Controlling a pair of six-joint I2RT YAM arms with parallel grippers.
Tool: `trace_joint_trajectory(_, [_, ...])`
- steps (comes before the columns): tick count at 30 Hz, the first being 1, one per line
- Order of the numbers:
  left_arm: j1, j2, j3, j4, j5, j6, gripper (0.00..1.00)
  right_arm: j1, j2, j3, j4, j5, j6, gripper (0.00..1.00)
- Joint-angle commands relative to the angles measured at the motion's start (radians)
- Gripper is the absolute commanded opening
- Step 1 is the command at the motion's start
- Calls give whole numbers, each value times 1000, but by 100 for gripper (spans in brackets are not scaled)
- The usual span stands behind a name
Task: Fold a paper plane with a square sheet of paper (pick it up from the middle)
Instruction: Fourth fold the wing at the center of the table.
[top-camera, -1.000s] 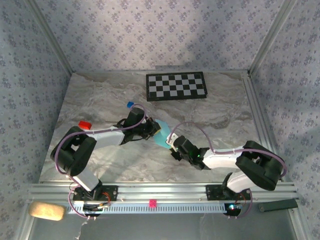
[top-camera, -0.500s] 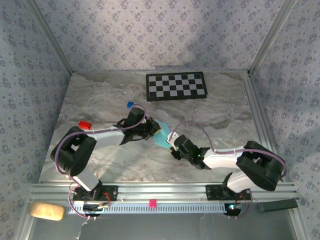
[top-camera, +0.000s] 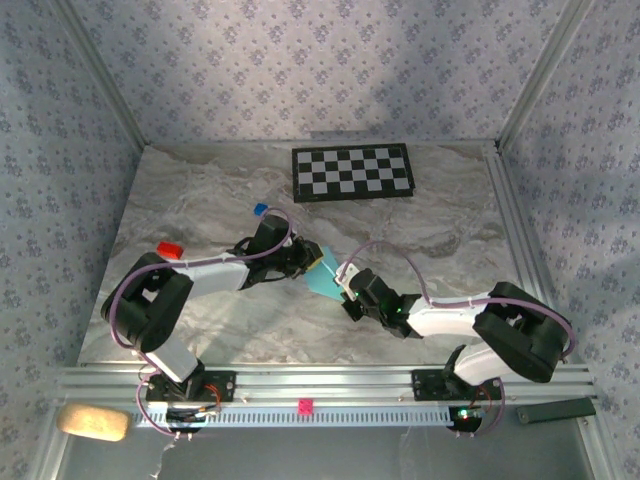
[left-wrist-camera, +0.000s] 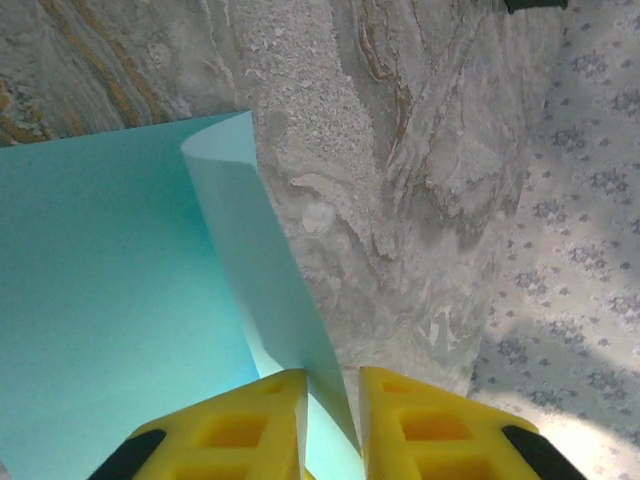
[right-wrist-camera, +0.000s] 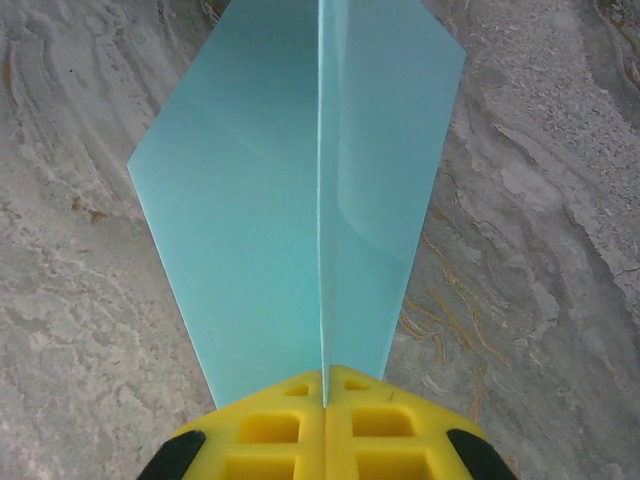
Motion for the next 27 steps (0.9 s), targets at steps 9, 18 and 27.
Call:
trace_joint_trajectory(9, [19, -137, 2, -155, -118, 61, 51, -18, 104, 61, 2, -92, 120, 1])
trace_joint_trajectory(18, [32, -192, -30, -182, -143, 71, 51, -68, 170, 125, -42, -233, 217, 0])
trace_joint_trajectory(27, [33, -162, -44, -152, -117, 68, 27, -128, 220, 197, -118, -379, 320, 1])
